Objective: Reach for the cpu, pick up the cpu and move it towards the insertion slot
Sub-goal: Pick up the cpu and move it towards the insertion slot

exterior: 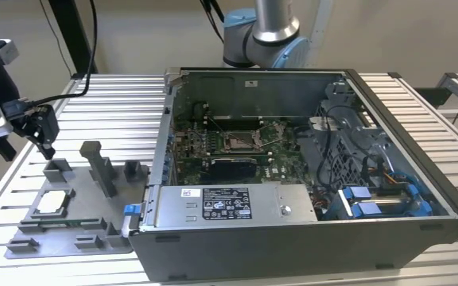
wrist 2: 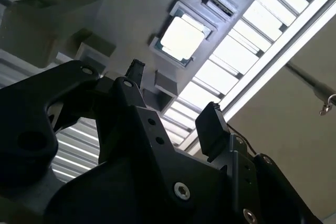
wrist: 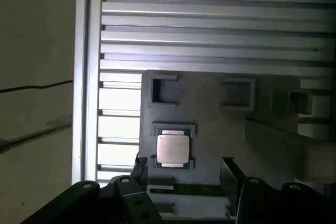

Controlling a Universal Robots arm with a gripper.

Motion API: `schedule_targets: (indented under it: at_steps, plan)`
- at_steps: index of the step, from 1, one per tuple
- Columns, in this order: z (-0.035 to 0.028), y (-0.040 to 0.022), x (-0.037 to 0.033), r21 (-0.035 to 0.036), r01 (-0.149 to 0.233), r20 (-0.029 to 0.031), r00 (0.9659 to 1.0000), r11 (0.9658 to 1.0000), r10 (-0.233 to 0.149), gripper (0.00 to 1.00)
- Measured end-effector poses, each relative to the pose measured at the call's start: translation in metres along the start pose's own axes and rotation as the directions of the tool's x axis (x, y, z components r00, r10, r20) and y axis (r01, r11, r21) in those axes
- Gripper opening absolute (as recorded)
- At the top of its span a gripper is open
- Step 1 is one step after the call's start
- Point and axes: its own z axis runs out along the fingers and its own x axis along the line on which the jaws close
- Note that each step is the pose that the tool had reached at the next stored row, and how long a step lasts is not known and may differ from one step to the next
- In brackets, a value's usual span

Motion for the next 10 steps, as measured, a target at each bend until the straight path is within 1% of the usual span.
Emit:
schedule_targets:
  at_steps: [5, 10]
  plan:
    - [0.0055, -0.0010, 0.0016, 0.0000, 0.000, 0.0000, 1.0000, 1.0000, 0.000, 1.00]
    - [0.0069, -0.0013, 0.0017, 0.0002, 0.000, -0.0004, 1.0000, 1.0000, 0.000, 1.00]
